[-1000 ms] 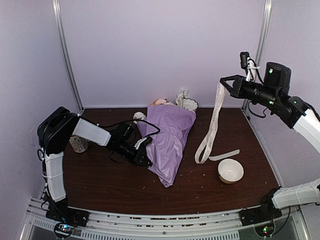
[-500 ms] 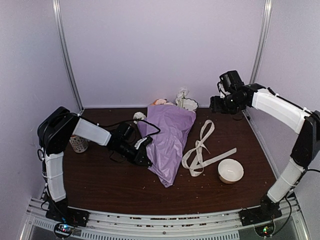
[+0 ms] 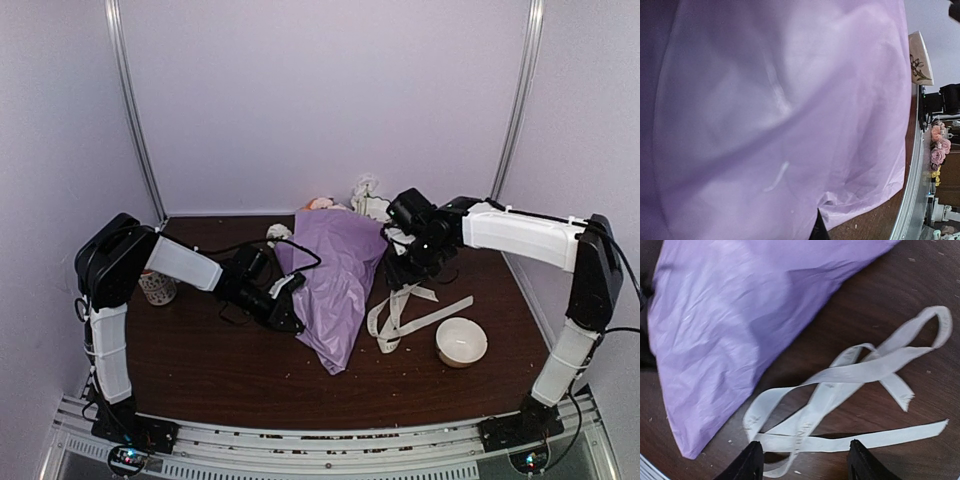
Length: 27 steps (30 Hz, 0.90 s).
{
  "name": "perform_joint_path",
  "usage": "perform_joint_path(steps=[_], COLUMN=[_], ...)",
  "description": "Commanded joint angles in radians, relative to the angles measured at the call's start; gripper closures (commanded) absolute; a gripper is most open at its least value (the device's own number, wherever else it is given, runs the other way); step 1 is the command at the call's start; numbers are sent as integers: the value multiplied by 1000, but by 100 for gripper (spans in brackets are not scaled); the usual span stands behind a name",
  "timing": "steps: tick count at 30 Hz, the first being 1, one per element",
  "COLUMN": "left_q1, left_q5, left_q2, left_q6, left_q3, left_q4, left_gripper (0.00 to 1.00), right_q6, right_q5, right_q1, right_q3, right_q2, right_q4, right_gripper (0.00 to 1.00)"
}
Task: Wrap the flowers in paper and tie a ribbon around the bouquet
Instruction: Place the ribbon at the center of the board, then pick up the ribbon from the center of the board.
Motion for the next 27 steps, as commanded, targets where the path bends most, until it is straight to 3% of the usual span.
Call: perform_joint_path(steps=[1,5,9,13,19,23,27], left_q1=[3,4,4,3,2,3,4], left_q5=[-81,-79,-80,-80,-80,-82,-82], left_q2=[39,38,38,37,39,38,40], left_q6=[20,20,22,24,24,27,27], left_q3=[5,4,1,4,4,5,7], left_q4=[-36,-36,-36,-36,-38,-41,-41], left_gripper=[100,100,100,100,100,100,100], right_q6=[-39,8,48,59,53,8,-120], right_q5=[-123,-143,-79,-86,-101,-12,-14], right_q1=[116,160,163,170,174,137,56], right_q3=[-8,12,16,-13,-4,86,380], right_q2=[81,181,250,275,263,114,-107], right_q4=[34,54,45,71,81,2,-92], right_gripper=[39,30,31,47,100,100,100])
